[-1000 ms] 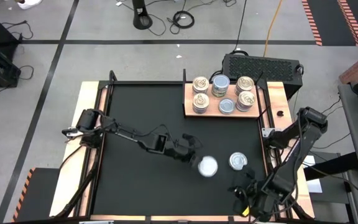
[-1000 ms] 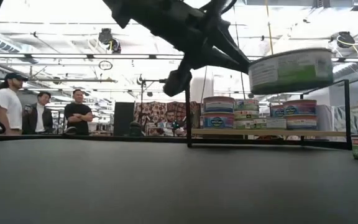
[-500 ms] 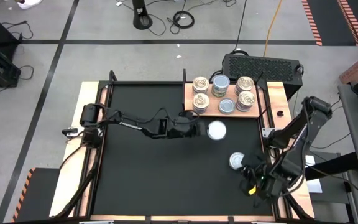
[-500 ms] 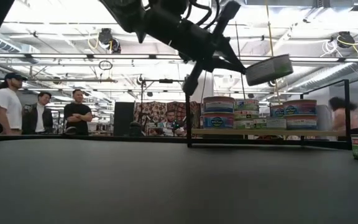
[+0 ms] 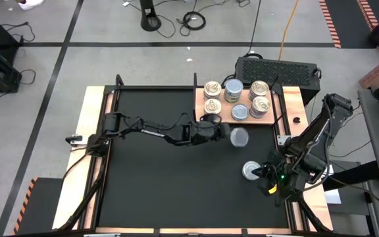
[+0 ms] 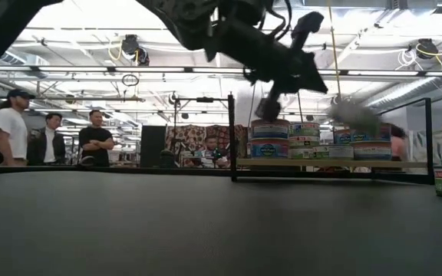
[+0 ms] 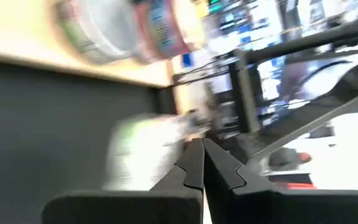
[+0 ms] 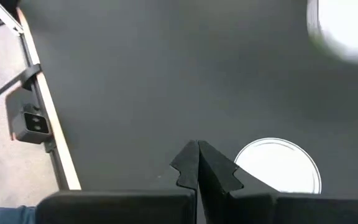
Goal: Stack canned seafood by type on shelf
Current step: Stack the green tuna can on top of the other green tuna can on the shelf
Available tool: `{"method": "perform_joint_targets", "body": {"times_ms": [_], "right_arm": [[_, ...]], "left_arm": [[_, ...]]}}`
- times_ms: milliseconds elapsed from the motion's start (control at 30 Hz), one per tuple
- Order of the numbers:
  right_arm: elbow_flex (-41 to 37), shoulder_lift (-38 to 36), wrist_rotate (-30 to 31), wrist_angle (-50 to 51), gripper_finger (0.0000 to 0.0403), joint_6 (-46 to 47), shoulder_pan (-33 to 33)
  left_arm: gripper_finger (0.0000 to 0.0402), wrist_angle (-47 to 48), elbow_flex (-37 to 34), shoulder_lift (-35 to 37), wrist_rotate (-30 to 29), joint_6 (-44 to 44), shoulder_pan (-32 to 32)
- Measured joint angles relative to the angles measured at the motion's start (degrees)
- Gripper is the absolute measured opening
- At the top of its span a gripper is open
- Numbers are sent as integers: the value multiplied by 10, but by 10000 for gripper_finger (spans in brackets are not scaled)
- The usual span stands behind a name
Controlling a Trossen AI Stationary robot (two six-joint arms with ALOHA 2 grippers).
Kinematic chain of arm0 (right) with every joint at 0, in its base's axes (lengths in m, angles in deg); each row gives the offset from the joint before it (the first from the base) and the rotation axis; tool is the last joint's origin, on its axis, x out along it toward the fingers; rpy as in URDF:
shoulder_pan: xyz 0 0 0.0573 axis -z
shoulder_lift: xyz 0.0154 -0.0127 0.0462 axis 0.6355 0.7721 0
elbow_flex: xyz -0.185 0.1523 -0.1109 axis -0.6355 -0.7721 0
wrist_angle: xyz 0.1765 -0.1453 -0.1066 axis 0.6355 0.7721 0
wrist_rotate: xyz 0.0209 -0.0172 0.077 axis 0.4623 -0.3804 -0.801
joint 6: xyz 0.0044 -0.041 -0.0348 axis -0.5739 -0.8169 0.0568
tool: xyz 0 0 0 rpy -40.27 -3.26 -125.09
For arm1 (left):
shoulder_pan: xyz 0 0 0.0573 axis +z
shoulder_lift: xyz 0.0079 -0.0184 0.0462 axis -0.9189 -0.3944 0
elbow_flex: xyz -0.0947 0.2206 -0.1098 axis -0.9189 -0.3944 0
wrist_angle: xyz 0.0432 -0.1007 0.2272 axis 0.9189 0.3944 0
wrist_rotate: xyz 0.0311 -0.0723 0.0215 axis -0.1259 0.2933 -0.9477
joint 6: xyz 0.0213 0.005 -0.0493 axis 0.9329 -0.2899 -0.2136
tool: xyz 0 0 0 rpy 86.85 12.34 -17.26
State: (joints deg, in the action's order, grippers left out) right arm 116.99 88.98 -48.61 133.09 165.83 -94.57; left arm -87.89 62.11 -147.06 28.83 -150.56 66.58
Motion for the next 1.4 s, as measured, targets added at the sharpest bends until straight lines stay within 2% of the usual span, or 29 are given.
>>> {"method": "perform_joint_targets", "body": {"times_ms": [267,400,500,600,800,1000,1167,1300,1400], "right_arm": [[0,-1,-1,-7,0,-1,0],[0,-1,-3,-17,0,-2,-2],[0,-1,-19,-20,0,-6,-2],[0,-1,-33,-20,0,-7,-2],[0,-1,-33,-20,0,-17,-2],[0,-1,-34,-20,0,26,-1],[0,-15,-56,-19,0,80,6],[0,-30,-61,-11,0,100,11],[0,-40,-62,2,0,110,18]], "left_arm": [[0,3,89,-63,-11,0,10],[0,3,101,-66,-11,2,18],[0,9,101,-66,-4,54,14],[0,19,104,-63,19,147,4],[0,34,120,-61,96,475,-24],[0,79,123,-62,130,716,-23],[0,96,183,-93,156,793,-1],[0,154,264,-139,207,822,13],[0,203,294,-152,219,898,9]]}}
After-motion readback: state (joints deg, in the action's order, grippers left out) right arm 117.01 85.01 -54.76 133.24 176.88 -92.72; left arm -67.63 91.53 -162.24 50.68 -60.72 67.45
